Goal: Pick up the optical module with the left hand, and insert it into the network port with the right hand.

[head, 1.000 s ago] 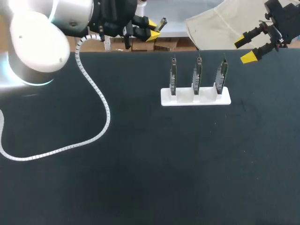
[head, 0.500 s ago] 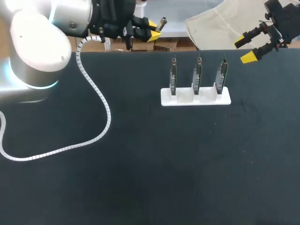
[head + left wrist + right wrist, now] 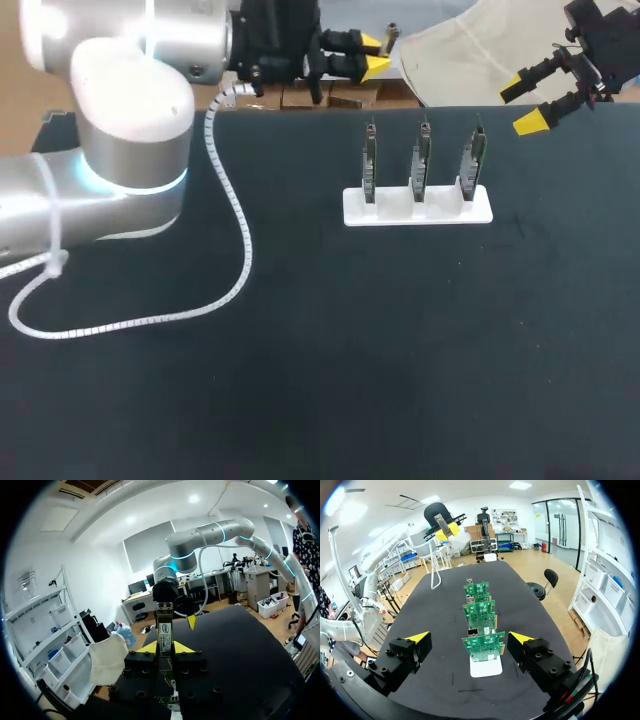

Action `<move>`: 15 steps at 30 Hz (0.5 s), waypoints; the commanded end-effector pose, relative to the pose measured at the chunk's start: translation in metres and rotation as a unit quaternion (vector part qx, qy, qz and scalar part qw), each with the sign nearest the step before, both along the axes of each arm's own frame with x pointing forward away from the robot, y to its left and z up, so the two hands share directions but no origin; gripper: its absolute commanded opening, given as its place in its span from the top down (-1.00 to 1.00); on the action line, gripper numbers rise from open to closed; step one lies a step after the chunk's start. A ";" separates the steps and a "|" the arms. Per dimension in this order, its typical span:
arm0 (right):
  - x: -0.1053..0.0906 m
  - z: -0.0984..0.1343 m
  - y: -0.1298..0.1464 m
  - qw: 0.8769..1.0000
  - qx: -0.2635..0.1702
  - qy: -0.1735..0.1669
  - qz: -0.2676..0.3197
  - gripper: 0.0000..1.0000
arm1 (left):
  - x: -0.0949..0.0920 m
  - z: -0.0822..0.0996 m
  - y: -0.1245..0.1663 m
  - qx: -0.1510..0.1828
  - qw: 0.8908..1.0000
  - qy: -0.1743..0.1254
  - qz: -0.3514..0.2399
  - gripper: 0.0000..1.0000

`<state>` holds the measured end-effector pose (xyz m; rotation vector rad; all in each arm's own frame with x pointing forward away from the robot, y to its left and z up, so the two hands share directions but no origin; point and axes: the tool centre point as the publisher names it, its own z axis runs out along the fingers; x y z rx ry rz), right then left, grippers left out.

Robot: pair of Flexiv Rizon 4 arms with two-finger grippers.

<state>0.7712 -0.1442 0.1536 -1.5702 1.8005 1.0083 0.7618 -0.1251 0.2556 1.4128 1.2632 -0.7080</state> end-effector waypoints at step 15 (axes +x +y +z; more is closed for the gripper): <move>0.001 0.000 0.000 1.000 0.000 0.001 0.001 -1.00 | 0.036 0.002 -0.066 -0.058 0.994 0.036 -0.088 1.00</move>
